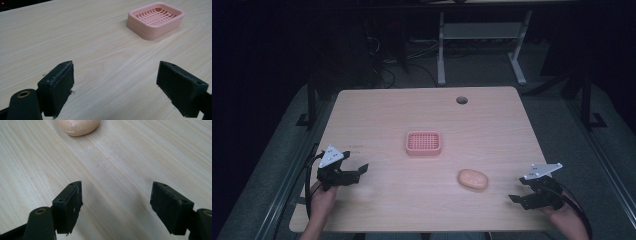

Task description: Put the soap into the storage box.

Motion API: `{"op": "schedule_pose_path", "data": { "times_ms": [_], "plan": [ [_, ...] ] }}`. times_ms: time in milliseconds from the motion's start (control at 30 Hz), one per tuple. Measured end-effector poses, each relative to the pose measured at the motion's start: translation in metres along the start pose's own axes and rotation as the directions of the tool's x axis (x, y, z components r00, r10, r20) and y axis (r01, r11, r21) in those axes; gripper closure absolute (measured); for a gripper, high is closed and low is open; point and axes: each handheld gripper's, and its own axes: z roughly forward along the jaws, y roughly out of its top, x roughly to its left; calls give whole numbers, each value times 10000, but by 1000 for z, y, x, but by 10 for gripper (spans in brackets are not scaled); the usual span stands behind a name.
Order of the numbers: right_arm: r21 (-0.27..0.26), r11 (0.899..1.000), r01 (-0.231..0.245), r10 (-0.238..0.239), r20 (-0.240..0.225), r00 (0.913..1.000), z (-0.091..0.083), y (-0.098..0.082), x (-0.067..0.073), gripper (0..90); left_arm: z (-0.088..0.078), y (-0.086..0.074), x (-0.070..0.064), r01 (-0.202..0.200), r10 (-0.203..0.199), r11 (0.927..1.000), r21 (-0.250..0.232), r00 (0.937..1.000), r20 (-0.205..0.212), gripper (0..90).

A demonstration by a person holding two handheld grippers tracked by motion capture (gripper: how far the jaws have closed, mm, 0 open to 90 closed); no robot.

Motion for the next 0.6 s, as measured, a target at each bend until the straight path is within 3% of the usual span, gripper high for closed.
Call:
{"op": "schedule_pose_path", "data": {
  "times_ms": [600],
  "plan": [
    [848,9931,807,-780,-345,9964,9,21,10,253,-4,-2,0,-13,12,9999,-117,9999,-106,142]
  ]
}}
